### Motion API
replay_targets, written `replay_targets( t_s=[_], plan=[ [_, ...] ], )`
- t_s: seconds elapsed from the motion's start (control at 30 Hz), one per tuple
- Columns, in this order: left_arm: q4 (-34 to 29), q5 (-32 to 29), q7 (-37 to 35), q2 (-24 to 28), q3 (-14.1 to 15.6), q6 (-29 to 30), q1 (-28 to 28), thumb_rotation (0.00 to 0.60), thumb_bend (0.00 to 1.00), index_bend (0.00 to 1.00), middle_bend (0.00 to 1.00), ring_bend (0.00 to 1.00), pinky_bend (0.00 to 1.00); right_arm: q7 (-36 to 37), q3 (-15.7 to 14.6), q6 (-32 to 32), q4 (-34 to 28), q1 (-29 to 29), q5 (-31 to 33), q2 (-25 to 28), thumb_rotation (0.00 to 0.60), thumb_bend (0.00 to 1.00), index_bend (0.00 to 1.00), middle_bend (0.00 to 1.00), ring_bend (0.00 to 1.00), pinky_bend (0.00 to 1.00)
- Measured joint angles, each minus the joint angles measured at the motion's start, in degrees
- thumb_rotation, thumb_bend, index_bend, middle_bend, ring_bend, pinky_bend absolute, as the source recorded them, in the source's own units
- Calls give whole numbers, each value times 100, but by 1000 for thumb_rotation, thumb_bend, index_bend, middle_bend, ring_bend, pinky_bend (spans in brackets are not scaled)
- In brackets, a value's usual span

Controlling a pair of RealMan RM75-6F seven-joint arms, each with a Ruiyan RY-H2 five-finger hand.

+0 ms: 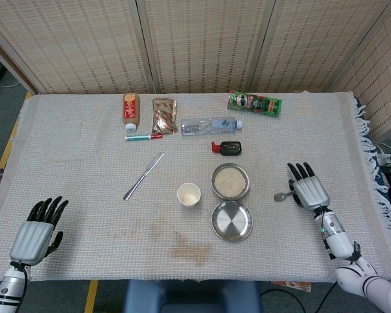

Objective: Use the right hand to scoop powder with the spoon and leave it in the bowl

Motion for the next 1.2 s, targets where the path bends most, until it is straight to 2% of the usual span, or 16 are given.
replay_targets(
  t_s=[0.3,0.87,1.2],
  plan=[
    [2,-55,28,-15,-4,-42,-13,600,456,0,0,0,97,-24,-3,-150,87,54,77,-82,600,339,472,0,0,0],
    [5,-68,7,-10,12,-80,-35,600,456,0,0,0,96,19,-20,-85,166,48,84,-157,600,339,551,0,0,0],
    [15,-48,-27,-6,19,-70,-41,600,456,0,0,0,97,51,63,287,66,51,27,-107,600,339,683,36,0,0]
  ],
)
